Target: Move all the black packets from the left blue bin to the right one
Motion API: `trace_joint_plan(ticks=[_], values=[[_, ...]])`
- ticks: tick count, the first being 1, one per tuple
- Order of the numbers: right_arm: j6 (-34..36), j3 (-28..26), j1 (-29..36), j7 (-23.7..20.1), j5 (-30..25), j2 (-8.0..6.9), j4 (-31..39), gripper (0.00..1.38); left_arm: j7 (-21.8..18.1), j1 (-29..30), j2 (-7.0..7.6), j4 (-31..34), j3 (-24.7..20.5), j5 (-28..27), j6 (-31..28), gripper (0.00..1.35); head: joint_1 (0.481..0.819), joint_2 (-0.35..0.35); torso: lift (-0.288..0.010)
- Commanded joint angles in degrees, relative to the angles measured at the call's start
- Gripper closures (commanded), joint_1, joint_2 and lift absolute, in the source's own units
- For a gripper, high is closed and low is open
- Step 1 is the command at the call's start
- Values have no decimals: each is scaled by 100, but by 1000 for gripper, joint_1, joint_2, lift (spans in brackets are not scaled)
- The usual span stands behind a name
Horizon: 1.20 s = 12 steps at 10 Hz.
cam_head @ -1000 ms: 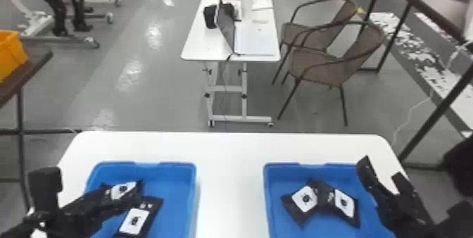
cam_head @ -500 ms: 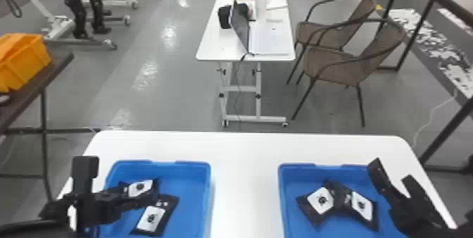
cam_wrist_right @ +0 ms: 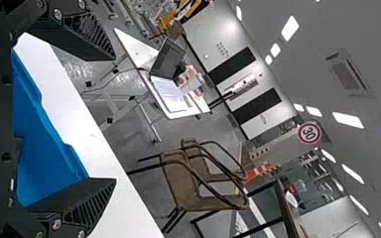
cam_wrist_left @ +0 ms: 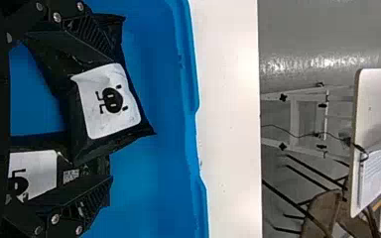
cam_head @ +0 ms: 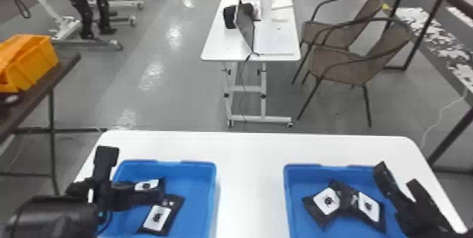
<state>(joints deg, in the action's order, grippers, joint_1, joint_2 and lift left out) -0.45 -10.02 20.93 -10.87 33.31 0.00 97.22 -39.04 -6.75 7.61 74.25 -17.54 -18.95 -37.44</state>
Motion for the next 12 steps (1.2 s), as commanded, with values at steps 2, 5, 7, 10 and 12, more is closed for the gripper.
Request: trace_joint_plan(ticks=[2,5,7,10,12], values=[[1,0,-10,-29,79,-5,-54,148,11,-432,109,-807,286,-223,44,193,695,75,0],[1,0,-2,-56,176,-5,-80,150,28,-547,118,-948,277,-399,115,903,695,75,0],[1,9,7,-73,220,-5,-106,150,-42,-459,127,-798,286,-179,361,950,695,74,0],[1,26,-37,-135,281,-5,-168,150,-447,-318,118,-649,260,-206,290,1096,695,61,0],[1,35,-28,-152,343,-5,-194,150,-482,-11,39,-148,233,-135,290,1133,695,57,0]])
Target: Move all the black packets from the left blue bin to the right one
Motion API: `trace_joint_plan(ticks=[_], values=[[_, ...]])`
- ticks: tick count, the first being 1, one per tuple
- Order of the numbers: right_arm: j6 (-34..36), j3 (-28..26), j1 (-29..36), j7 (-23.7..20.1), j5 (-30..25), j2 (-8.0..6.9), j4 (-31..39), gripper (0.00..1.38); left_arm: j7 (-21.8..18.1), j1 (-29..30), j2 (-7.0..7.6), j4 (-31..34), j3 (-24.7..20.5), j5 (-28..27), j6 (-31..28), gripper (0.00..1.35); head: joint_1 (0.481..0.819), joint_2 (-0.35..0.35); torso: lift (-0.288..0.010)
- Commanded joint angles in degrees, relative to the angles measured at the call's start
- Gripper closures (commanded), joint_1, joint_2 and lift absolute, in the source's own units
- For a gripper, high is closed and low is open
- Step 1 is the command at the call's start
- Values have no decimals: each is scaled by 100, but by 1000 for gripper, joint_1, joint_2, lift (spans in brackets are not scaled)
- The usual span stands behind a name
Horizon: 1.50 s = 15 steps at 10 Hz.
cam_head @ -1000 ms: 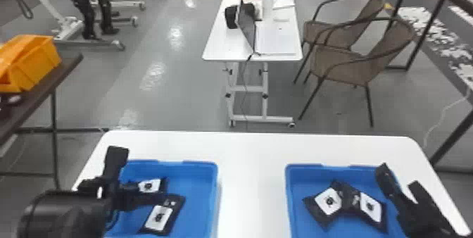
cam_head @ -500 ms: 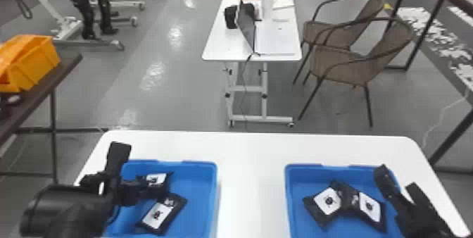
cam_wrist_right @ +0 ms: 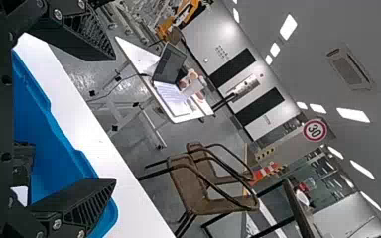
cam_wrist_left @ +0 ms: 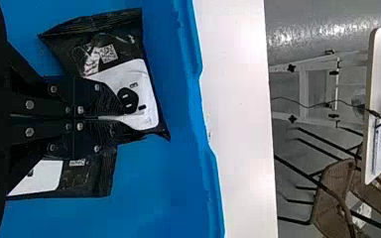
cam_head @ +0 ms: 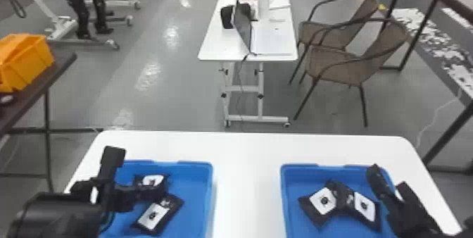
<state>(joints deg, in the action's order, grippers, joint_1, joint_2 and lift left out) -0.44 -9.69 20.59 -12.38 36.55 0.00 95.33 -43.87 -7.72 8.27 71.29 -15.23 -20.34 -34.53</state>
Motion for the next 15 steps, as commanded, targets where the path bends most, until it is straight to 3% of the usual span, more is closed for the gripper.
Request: trace_joint_plan(ticks=[1,2,5,7,9,10,13,15], values=[[0,2,-3,-1,45,-5,-14,150,-26,130,-53,193,2,-5,-1,1134,695,55,0],[0,11,-29,-19,72,-5,-41,150,-105,174,-62,298,28,-14,-1,1134,695,52,0],[88,46,-99,-177,151,-5,-93,150,-298,543,-159,1485,169,-93,-106,1134,695,42,0],[185,46,-179,-370,159,-5,-93,145,-535,613,-212,2320,503,-260,-229,1134,695,32,0],[325,46,-275,-546,195,-5,-76,145,-702,552,-326,2706,758,-128,-273,1134,695,0,0],[475,46,-337,-696,203,-5,-76,145,-834,394,-326,2715,1022,-5,-229,1134,695,-18,0],[730,266,-671,-1091,168,-5,-216,148,-1098,-318,-36,2548,2349,118,-80,1134,695,-81,0],[730,380,-855,-1188,168,26,-304,148,-1265,-679,-27,2232,2973,91,254,1134,695,-121,0]])
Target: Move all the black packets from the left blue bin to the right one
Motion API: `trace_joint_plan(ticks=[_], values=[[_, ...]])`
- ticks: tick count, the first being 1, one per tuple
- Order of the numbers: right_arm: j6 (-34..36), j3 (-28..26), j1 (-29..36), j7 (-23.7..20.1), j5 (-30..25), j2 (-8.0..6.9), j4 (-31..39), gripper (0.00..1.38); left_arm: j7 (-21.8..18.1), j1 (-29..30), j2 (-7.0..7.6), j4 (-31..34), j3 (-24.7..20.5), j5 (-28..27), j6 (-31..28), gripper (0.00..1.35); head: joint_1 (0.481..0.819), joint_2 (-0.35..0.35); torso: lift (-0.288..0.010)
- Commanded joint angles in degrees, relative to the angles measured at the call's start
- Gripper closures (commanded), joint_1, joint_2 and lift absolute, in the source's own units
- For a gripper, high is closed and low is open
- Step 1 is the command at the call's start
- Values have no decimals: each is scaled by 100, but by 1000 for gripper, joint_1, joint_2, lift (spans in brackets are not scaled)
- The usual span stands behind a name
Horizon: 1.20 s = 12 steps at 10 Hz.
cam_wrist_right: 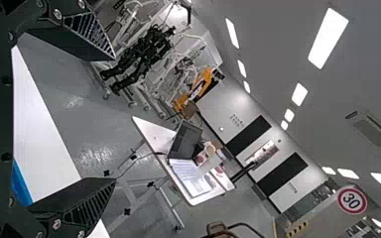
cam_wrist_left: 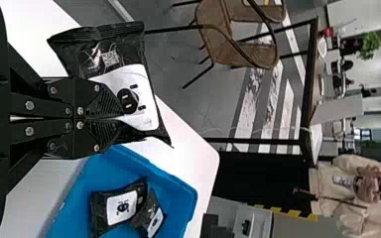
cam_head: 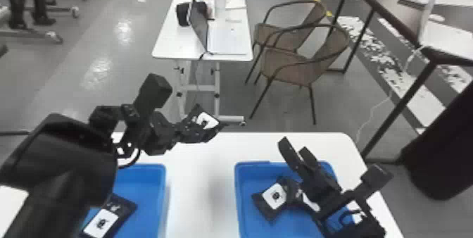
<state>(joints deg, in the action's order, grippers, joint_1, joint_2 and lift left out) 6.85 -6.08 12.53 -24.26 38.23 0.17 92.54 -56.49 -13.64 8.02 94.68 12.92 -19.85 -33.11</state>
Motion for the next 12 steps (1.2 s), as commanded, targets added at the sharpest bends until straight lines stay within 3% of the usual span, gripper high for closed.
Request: trace_joint_plan(ticks=[1,3,6,11,12], values=[[36,19,-128,-35,0,19,-43,147,-20,-165,-47,-292,282,289,252,1134,695,-142,0],[247,37,-348,-158,-9,36,-140,148,-90,-359,-222,-495,492,543,367,1134,695,-172,0],[247,28,-752,-273,-70,80,-465,150,-257,-561,-319,-670,747,851,402,1134,695,-212,0],[150,-139,-1042,-264,-88,168,-782,150,-635,-482,-231,-635,589,816,129,1134,695,-249,0],[150,-157,-1077,-264,-88,168,-826,150,-855,-526,-152,-635,572,763,59,1134,695,-244,0]])
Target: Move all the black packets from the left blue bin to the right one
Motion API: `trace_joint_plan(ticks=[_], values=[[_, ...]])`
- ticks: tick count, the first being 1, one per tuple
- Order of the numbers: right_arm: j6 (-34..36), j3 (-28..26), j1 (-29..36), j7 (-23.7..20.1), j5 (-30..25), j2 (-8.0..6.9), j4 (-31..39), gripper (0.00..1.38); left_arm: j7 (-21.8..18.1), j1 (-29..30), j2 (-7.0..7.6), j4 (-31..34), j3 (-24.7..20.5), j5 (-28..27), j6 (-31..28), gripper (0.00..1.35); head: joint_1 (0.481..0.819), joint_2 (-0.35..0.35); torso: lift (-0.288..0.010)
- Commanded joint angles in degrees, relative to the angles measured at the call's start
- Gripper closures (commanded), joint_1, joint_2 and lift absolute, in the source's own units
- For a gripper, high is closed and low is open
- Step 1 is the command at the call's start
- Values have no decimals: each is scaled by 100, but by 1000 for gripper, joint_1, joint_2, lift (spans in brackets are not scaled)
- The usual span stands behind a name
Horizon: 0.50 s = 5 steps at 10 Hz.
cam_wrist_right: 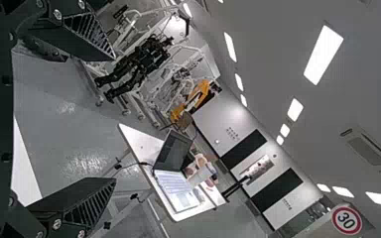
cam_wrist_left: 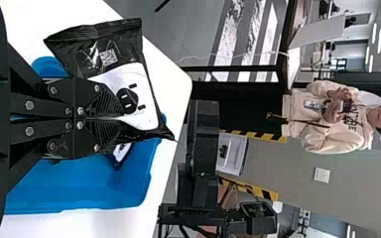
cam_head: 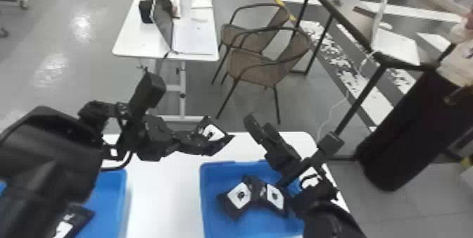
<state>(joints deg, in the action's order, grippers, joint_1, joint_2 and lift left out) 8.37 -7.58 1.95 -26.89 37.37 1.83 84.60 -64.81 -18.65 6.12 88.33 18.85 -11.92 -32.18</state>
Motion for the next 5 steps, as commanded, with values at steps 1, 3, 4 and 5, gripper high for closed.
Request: trace_joint_plan(ticks=[1,3,4,5], values=[[103,-69,-46,0,42,28,-58,150,-330,-104,117,-17,5,-161,-139,1134,695,-238,0],[525,-165,-72,-18,51,213,-23,150,-699,-236,153,-52,75,-223,-298,1134,695,-234,0],[525,-200,-90,-18,42,239,-76,150,-699,-218,117,-70,-74,76,-385,1134,695,-235,0],[525,-279,-107,-26,86,195,-190,150,-699,-192,82,-79,-303,445,-526,1134,695,-243,0]])
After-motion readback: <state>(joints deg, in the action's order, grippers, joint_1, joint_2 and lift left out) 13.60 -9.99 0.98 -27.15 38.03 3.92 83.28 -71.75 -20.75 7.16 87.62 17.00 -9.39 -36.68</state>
